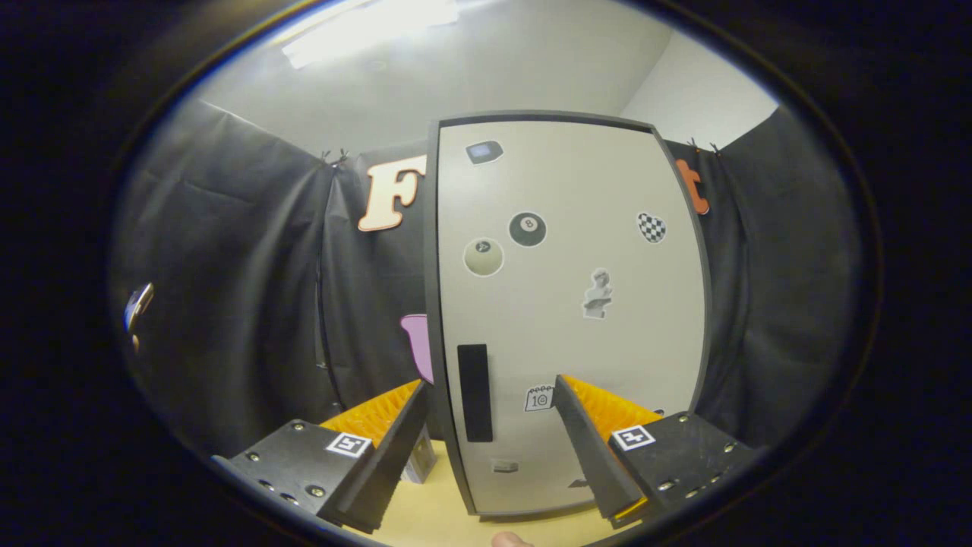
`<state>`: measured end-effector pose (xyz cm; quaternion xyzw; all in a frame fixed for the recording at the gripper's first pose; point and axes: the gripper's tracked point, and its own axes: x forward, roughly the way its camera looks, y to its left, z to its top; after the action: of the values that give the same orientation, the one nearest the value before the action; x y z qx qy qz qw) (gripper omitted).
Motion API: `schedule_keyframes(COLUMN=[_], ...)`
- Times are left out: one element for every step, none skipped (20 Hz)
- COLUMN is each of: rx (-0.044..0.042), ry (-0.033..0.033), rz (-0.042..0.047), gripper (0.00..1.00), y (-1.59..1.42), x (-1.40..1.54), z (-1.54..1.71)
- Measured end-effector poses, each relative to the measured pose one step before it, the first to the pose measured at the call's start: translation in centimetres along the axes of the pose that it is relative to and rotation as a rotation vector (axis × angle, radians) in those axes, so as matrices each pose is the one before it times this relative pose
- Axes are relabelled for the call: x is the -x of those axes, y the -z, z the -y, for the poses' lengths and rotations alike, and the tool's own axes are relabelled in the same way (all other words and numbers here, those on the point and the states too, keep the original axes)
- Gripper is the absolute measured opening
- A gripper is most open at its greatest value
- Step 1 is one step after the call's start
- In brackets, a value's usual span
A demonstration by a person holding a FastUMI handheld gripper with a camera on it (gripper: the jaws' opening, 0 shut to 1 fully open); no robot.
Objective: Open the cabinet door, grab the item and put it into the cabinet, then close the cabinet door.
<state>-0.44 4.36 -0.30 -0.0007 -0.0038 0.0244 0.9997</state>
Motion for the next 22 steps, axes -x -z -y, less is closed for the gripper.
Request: schedule_keyframes(rx=[0.00325,0.00076,0.00069,0.00262,0.00437,0.00419,0.00496,0.00448,0.00535,0.00485,0.00694,0.00899,0.00469,0.00169,0.00003,-0.00058,0.00003,0.00282,0.00601,0.00556,0.00726,0.00581], ry=[-0.00099,-0.00086,0.00086,0.00085,0.00134,0.00226,0.00289,0.00317,0.0025,-0.00032,-0.00071,-0.00033,-0.00299,-0.00433,-0.00283,-0.00139,0.00151,-0.00082,0.00138,-0.00056,0.00371,0.00453], rz=[-0.002,-0.00276,-0.00037,-0.0002,-0.00161,-0.00505,-0.00704,-0.00439,-0.00727,-0.00306,-0.00588,-0.00129,-0.00251,-0.00124,-0.0011,-0.00561,-0.00453,-0.00345,-0.00421,-0.00525,-0.00715,-0.00276], gripper=[0.99,0.99,0.99,0.99,0.99,0.99,0.99,0.99,0.99,0.99,0.99,0.99,0.99,0.99,0.99,0.99,0.99,0.99,0.99,0.99,0.99,0.99], y=[0.114,0.135,0.021,0.069,0.084,0.253,0.273,0.219,0.323,0.239,0.365,0.271,0.247,0.205,0.173,0.311,0.214,0.219,0.189,0.237,0.292,0.189], x=[0.042,-0.033,-0.081,-0.138,-0.207,-0.26,-0.36,-0.378,-0.553,-0.461,-0.591,-0.8,-0.499,-0.597,-0.558,-0.542,-0.441,-0.352,-0.349,-0.234,-0.284,-0.234], z=[-0.194,-0.18,-0.104,-0.1,-0.049,-0.024,0.006,-0.035,-0.064,-0.121,-0.2,-0.261,-0.244,-0.349,-0.315,-0.186,-0.151,-0.172,-0.036,-0.069,0.001,0.123])
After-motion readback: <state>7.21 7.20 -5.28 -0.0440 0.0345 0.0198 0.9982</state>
